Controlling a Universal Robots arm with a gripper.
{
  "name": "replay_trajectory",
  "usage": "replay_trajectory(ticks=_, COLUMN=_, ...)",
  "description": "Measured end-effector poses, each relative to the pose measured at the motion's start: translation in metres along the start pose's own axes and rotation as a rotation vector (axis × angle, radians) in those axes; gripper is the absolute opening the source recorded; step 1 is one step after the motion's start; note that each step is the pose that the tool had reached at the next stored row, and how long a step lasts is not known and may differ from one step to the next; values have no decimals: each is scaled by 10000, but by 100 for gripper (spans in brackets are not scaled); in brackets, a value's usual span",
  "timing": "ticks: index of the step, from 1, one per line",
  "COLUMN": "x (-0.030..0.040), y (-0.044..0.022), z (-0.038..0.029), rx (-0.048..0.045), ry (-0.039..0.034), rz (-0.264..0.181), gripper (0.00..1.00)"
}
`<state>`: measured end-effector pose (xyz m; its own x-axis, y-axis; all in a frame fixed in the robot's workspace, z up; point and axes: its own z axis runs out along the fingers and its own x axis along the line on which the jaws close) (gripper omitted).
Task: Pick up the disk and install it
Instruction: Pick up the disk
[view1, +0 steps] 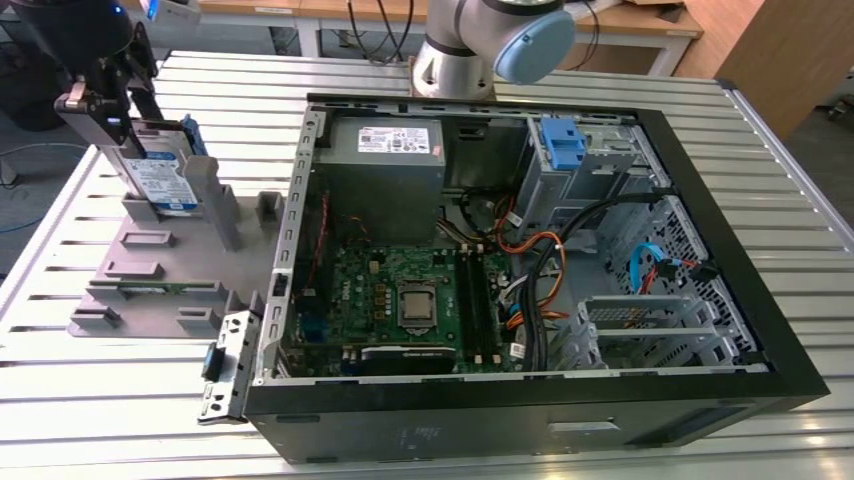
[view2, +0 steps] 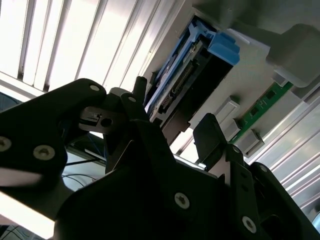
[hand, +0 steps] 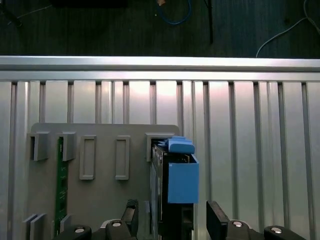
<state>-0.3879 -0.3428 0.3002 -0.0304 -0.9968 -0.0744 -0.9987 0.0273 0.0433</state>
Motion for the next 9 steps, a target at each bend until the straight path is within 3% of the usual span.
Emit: replay_trajectory(ticks=9, x=-28, y=-3, z=11, rx=0, ry=0, rz=0, gripper=64)
